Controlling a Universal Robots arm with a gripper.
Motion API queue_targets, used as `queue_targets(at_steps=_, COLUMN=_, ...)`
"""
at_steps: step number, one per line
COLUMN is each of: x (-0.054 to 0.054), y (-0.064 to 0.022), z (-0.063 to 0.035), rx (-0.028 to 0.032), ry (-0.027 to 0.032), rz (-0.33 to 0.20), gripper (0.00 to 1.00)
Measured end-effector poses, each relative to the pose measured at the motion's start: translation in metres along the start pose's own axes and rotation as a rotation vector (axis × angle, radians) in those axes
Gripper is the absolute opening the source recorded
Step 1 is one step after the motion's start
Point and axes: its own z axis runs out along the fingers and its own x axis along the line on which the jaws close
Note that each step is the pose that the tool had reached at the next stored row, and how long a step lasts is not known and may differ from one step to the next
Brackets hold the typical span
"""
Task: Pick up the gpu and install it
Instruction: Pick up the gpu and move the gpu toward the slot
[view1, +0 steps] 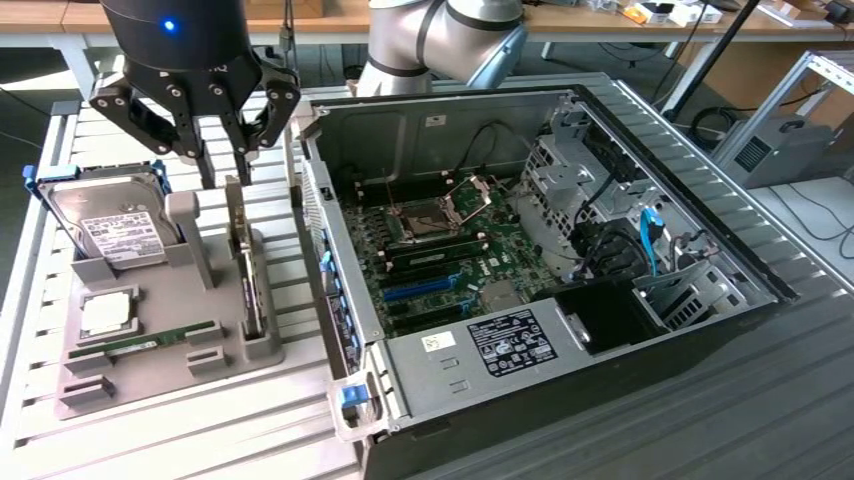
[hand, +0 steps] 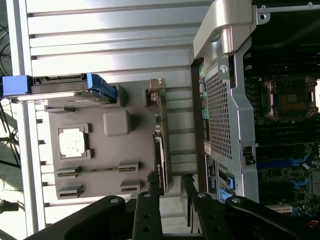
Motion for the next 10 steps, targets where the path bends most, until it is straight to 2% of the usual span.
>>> queue_targets(at_steps=1, x=0.0000, y=0.0000, z=0.0000, rx=0.0000, ry=0.0000, rz=0.000, gripper=0.29)
queue_targets(at_steps=2, x=0.0000, y=0.0000, z=0.0000, rx=0.0000, ry=0.0000, rz=0.000, gripper=0.36)
queue_targets(at_steps=10, x=0.0000, y=-0.0002, z=0.0000, rx=0.0000, ry=0.0000, rz=0.000, gripper=0.36)
